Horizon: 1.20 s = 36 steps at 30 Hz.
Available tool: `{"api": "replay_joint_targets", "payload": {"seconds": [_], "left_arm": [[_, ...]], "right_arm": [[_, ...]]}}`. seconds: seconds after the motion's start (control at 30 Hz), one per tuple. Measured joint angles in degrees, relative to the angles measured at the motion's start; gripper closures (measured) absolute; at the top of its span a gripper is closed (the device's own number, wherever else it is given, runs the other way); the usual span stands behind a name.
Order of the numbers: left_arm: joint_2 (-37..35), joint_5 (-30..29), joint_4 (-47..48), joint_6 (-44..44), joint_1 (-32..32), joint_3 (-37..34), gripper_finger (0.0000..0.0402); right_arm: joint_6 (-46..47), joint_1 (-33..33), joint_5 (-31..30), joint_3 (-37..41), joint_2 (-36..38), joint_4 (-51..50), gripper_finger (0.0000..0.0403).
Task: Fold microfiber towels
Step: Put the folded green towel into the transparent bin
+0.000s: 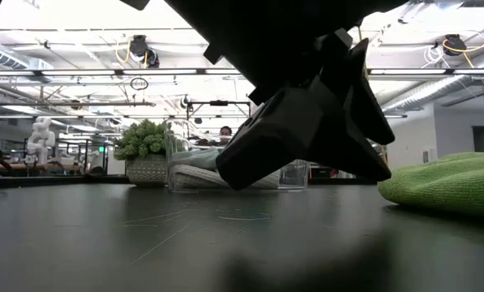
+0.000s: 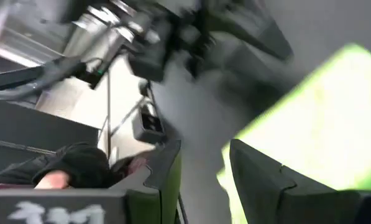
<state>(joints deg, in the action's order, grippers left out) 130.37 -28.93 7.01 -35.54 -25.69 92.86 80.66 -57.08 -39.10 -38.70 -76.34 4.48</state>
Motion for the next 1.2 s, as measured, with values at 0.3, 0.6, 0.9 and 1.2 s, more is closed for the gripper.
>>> {"api": "replay_joint_targets", "payload": {"seconds": [0.3,0.6,0.9,1.2], "left_arm": [[0.0,4.2,-0.8,-0.9,0.6,0.0,0.0213],[0.0,8.2,0.0,0.2,1.6,0.0,0.0213],[0.0,15.7,3.7,2.0,4.1,0.0,0.0213],[0.0,17.1,3.1,1.1,4.3,0.0,0.0232]], "right_arm": [[22.9,0.1,10.5,0.0,-2.5,-6.2,0.0273],[38.2,0.0,22.7,0.0,-3.3,-11.8,0.0258],[40.2,0.0,27.4,1.9,-3.3,-15.4,0.0205],[40.3,1.5,21.1,11.6,-4.9,3.3,0.0125]]}}
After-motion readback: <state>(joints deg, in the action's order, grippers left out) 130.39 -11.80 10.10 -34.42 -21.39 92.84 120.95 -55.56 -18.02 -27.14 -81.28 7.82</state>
